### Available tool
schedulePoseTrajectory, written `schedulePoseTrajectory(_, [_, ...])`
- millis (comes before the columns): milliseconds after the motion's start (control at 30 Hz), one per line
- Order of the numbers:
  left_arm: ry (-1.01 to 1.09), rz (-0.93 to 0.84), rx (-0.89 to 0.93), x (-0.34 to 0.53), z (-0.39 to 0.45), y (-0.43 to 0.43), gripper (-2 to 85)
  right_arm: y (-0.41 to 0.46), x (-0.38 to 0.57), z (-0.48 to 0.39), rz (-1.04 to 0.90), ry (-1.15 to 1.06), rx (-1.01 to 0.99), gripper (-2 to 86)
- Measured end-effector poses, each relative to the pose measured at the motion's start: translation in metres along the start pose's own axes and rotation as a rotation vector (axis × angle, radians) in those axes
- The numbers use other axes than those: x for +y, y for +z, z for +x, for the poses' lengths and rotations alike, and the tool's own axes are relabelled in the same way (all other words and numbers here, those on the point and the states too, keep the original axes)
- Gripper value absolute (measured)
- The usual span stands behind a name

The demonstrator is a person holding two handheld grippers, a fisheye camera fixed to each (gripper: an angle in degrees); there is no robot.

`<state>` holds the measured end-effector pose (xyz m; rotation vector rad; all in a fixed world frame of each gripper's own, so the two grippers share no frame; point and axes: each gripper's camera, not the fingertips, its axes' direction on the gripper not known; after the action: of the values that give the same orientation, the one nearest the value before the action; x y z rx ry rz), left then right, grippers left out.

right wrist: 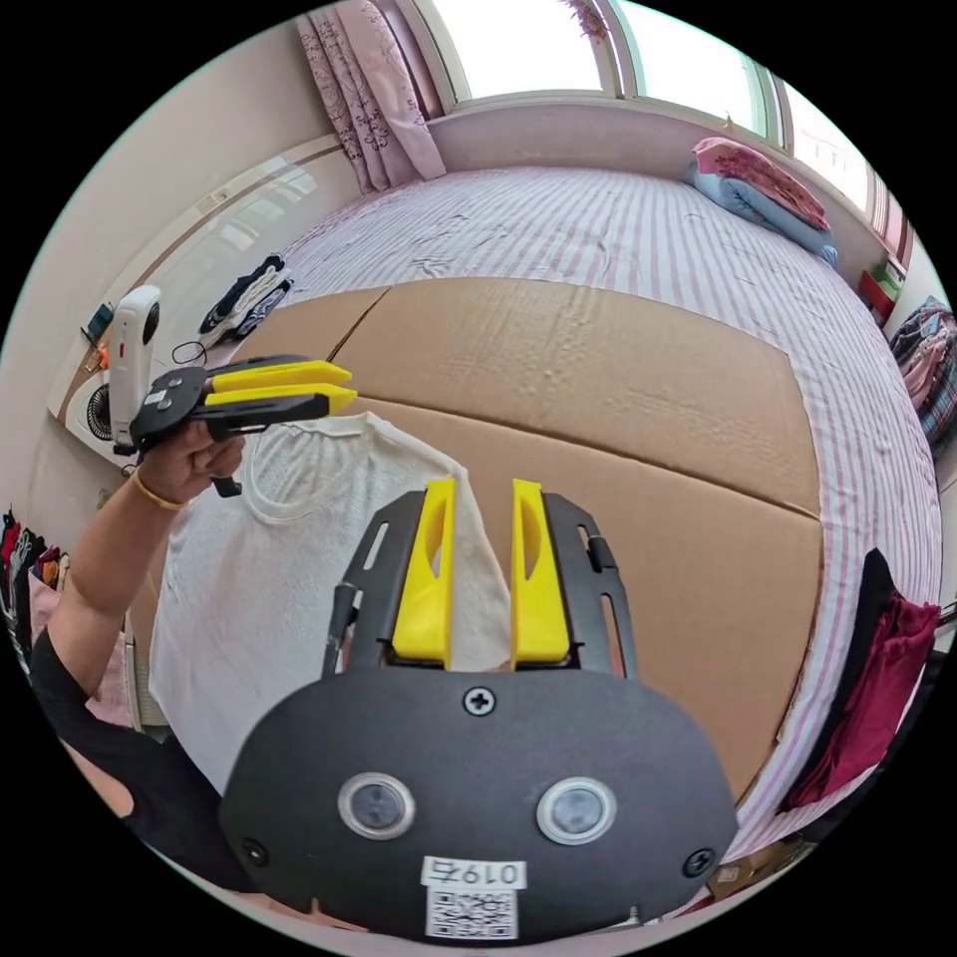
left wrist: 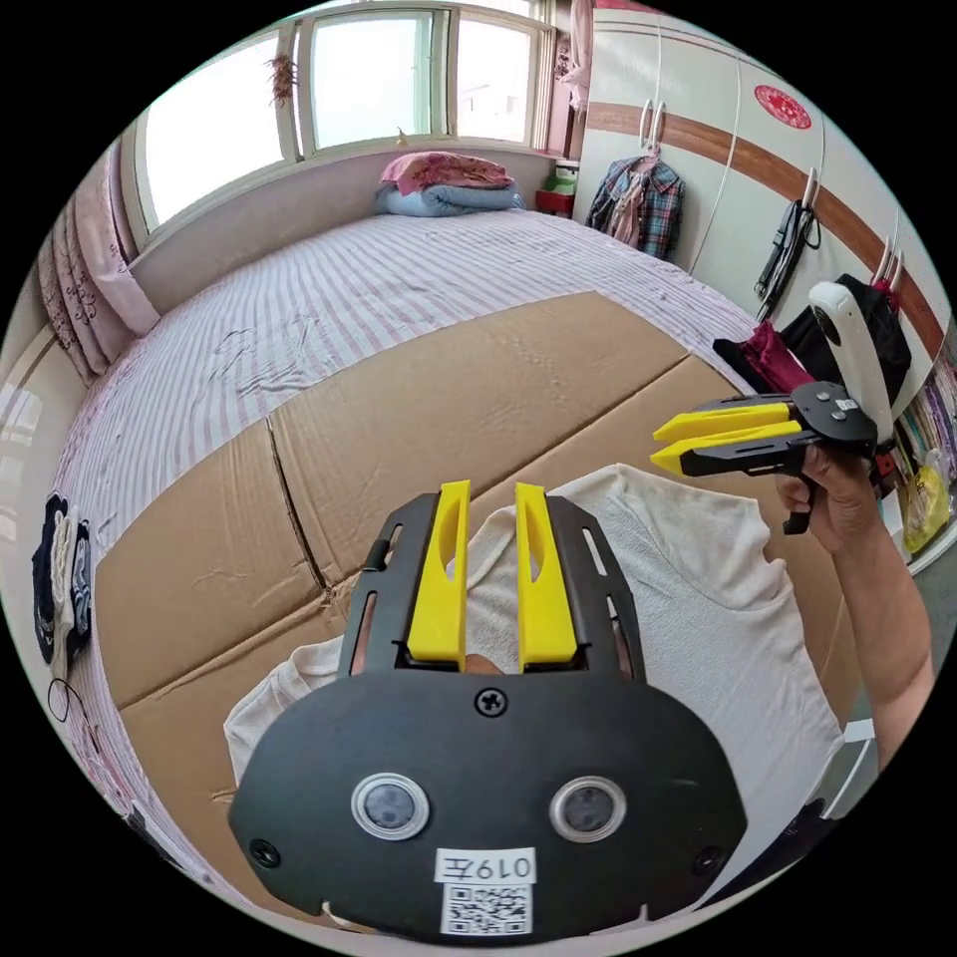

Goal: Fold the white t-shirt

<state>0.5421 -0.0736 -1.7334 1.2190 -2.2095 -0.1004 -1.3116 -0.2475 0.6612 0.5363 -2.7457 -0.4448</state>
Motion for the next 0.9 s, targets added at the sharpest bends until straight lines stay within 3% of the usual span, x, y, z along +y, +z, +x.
schedulePoseTrajectory(267, [0.011,0.149,0.047,0.107,0.011,-0.122,1.3,-0.015,0.093,0.022,-0.056,0.057,0.016,8.9])
schedulePoseTrajectory(533, [-0.089,0.268,0.009,0.329,0.024,-0.266,1.1,-0.012,0.163,0.038,-0.055,0.107,0.038,8.2])
schedulePoseTrajectory(767, [-0.244,0.153,-0.092,0.456,0.020,-0.315,1.0,0.003,0.201,0.019,-0.063,0.058,0.260,0.9])
schedulePoseTrajectory(900, [-0.299,0.122,-0.151,0.506,0.014,-0.344,1.2,0.008,0.223,0.022,-0.050,0.072,0.263,2.0])
